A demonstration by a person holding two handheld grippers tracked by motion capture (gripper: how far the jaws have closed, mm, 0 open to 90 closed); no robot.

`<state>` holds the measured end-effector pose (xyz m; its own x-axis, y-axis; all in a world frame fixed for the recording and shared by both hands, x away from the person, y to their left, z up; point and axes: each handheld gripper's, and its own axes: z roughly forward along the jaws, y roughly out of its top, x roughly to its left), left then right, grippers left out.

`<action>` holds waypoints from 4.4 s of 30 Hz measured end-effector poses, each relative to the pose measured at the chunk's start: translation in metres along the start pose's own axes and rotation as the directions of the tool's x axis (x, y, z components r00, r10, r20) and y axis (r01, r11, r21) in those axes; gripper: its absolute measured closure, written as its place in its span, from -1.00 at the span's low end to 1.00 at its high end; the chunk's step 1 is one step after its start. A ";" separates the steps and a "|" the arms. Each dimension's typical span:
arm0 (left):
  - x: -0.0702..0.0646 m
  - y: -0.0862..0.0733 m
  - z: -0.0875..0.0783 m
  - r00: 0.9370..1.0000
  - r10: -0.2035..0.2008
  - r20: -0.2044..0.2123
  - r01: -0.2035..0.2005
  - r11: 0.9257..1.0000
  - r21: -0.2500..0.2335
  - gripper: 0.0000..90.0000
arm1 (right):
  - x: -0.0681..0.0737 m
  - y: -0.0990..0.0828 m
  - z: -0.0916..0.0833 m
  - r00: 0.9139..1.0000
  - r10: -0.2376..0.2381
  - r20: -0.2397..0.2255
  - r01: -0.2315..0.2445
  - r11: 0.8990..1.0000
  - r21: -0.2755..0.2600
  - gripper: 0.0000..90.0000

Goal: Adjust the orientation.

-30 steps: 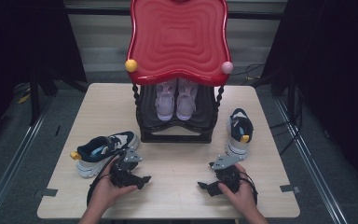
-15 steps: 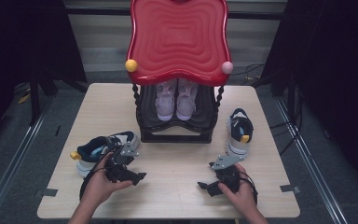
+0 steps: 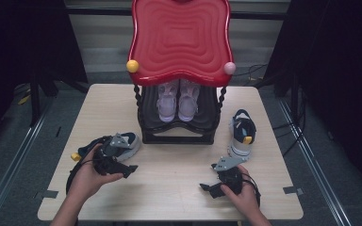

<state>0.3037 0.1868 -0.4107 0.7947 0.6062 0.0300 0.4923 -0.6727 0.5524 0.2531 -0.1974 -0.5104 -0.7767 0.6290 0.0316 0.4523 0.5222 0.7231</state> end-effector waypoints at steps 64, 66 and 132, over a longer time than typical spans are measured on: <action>0.058 -0.026 -0.003 0.956 -0.217 -0.199 0.234 0.970 0.064 -0.19 | 0.000 0.000 0.000 1.000 0.000 0.000 0.000 1.000 0.000 -0.72; 0.055 -0.026 -0.003 0.963 -0.209 -0.170 0.224 0.971 0.076 -0.22 | 0.000 0.000 0.000 1.000 0.000 0.000 0.000 1.000 0.000 -0.72; 0.007 0.014 0.007 0.999 -0.029 0.031 0.025 0.989 0.148 0.05 | 0.000 0.000 0.000 1.000 0.000 0.000 0.000 1.000 0.001 -0.72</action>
<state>0.3189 0.1788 -0.4085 0.7904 0.6125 -0.0117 0.5588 -0.7131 0.4234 0.2531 -0.1974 -0.5104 -0.7768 0.6290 0.0311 0.4525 0.5231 0.7222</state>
